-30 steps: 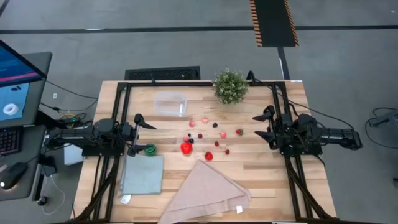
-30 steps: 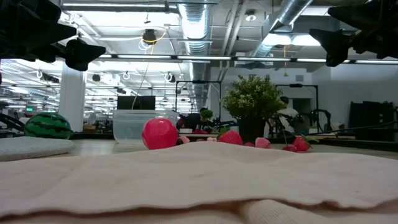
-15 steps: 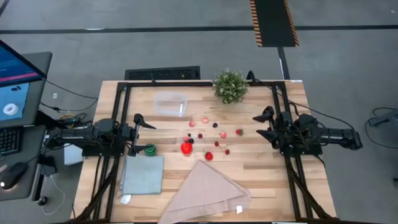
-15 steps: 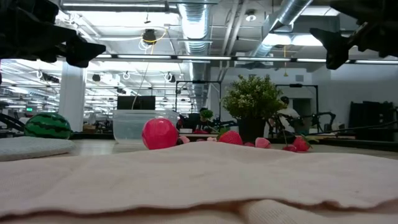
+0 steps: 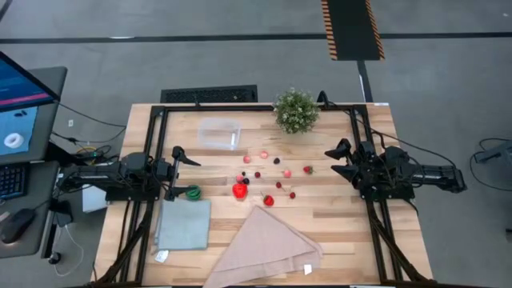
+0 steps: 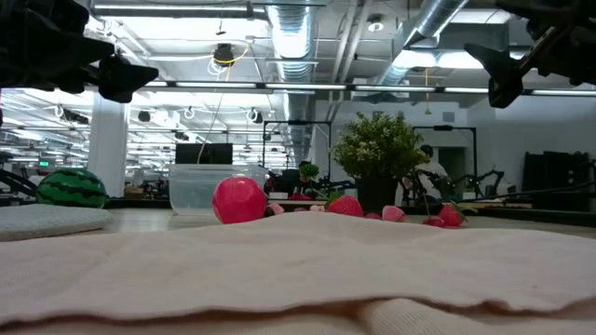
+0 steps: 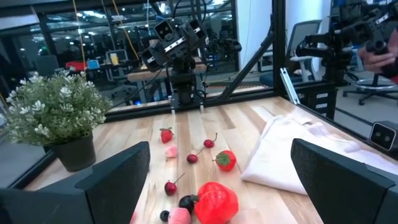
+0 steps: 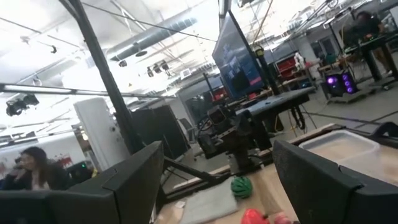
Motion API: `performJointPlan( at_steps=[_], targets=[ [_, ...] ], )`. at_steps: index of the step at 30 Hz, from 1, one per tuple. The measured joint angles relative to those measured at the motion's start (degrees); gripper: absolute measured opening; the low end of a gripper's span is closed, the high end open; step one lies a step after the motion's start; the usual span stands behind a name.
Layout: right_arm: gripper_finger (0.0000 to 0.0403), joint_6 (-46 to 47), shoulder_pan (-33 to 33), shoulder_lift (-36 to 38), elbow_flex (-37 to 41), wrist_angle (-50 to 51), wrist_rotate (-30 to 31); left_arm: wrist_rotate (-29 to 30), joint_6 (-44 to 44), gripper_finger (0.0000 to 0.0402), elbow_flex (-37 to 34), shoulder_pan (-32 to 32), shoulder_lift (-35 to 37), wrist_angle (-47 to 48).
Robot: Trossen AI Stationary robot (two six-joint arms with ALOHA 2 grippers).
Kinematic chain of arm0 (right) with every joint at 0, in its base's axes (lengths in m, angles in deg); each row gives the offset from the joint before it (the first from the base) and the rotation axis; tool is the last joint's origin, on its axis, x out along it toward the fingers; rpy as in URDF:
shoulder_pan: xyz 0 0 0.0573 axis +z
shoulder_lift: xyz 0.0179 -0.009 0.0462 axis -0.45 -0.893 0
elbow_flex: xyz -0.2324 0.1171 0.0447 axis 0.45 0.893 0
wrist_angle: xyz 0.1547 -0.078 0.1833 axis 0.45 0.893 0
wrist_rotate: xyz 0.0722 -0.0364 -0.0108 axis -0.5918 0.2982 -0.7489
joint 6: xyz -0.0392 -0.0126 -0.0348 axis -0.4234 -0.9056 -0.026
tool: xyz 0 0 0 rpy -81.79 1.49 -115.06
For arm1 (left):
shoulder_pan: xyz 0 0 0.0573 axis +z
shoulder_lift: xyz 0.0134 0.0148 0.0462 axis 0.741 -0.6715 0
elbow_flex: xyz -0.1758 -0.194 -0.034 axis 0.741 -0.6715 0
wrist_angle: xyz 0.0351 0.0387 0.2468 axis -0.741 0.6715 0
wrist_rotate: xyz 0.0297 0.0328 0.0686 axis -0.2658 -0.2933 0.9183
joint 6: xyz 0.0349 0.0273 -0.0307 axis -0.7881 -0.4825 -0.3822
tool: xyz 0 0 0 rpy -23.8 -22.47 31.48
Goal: Pick and placing Produce into tupperware
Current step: Put the red cherry into the transparent container
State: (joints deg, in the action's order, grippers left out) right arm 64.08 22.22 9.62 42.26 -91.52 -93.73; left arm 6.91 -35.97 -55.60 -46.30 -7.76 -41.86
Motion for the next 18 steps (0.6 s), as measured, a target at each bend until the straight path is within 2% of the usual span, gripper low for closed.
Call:
performJointPlan(
  at_steps=[6, 10, 14, 18],
  targets=[
    [0.0327, 1.0, 1.6, 0.0, 0.0, 2.5, -0.1, -0.2, 4.5, 0.0382, -0.3, 0.0, 0.0, -2.6],
    [0.0327, 0.1, 1.9, -0.1, 0.0, 3.7, 0.0, -0.2, 4.7, 0.0382, -0.2, 0.0, 0.1, -3.3],
    [0.0327, 3.2, 1.8, -0.3, 0.0, 3.5, 0.2, -0.1, 4.7, 0.0382, -0.2, 0.0, 0.0, -3.4],
    [0.0327, 0.2, 2.3, -0.3, 0.0, 4.3, 0.0, -0.9, 8.1, 0.0382, -0.2, 0.0, 0.0, -4.1]
  ],
)
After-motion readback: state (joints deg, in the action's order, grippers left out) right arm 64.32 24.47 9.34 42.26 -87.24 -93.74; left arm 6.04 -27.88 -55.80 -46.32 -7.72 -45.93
